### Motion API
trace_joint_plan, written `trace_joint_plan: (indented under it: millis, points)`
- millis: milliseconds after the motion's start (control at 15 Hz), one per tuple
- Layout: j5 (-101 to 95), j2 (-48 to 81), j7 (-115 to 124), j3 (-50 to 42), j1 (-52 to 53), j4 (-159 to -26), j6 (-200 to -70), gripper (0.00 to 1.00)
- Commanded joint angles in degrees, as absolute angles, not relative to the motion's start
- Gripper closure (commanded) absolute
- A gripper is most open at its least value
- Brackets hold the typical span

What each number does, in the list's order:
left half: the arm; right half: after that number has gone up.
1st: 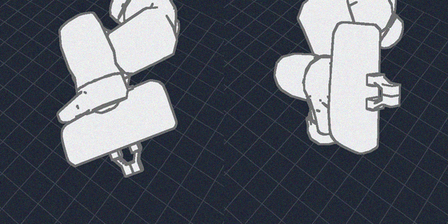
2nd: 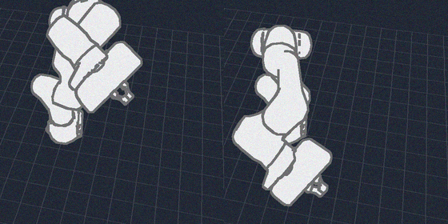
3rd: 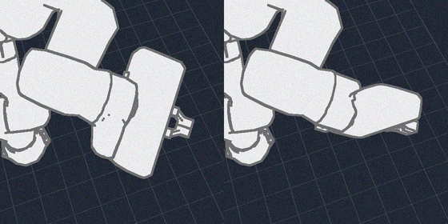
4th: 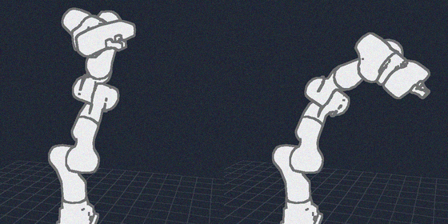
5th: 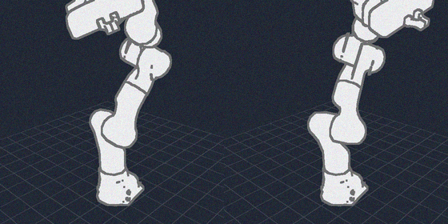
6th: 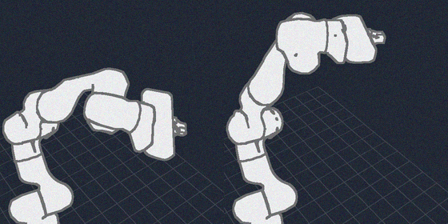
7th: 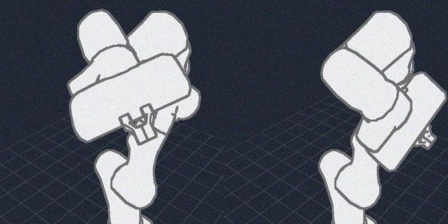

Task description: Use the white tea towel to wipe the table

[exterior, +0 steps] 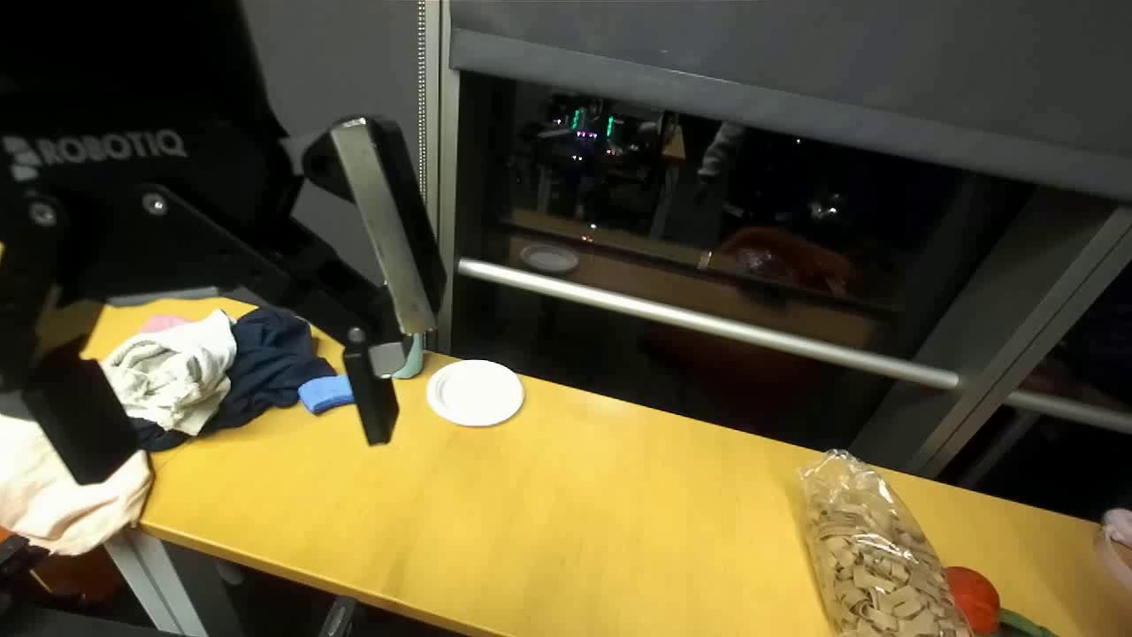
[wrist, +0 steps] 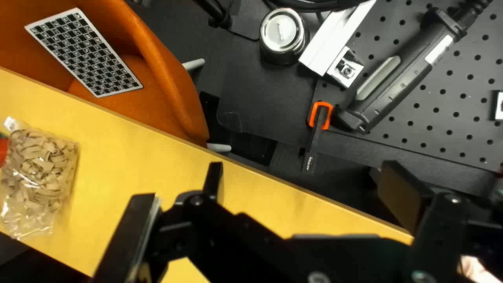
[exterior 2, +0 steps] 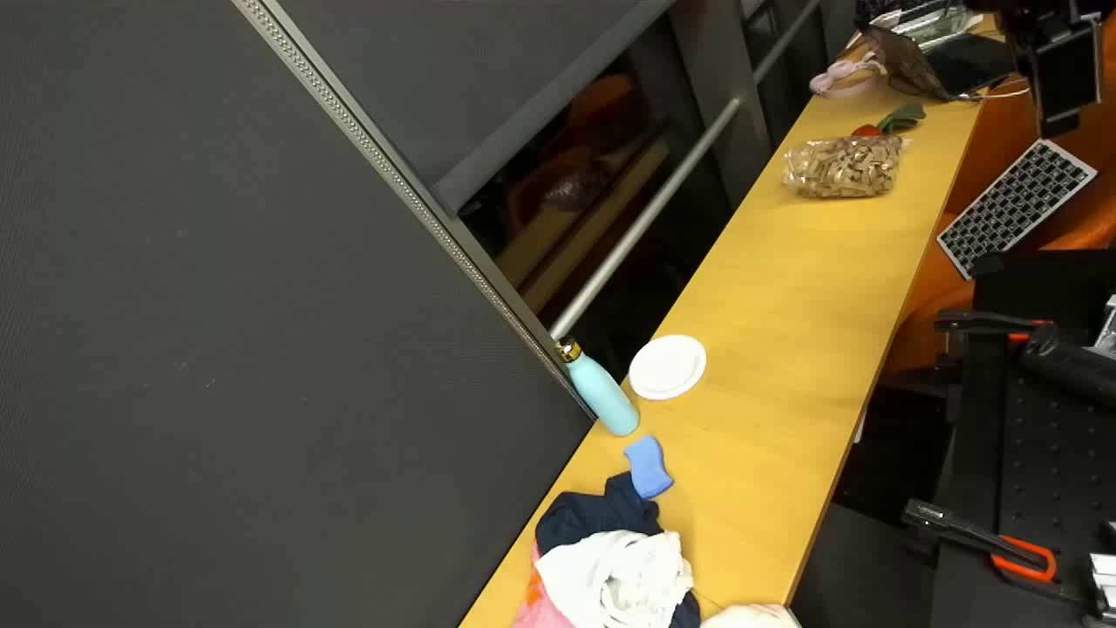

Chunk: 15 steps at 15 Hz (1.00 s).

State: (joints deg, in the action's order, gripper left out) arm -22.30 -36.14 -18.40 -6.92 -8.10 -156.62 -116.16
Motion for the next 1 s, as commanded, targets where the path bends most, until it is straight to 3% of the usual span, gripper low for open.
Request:
trace_joint_plan:
  millis: [0, 267, 467, 800, 933]
  points:
    - [-22.61, -36.19, -18.12, -7.47, -7.47, -156.52, -115.9, 0.0]
    - [-22.61, -36.19, -18.11, -7.47, -7.47, -156.52, -115.9, 0.0]
    - [-27.32, -27.32, -22.22, -13.43, -9.88, -156.13, -130.26, 0.0]
    - [-16.14, -10.61, -39.73, -22.74, -1.09, -148.28, -152.13, 0.0]
    - [-6.08, -4.75, -48.4, -28.97, 9.06, -144.7, -154.64, 0.0]
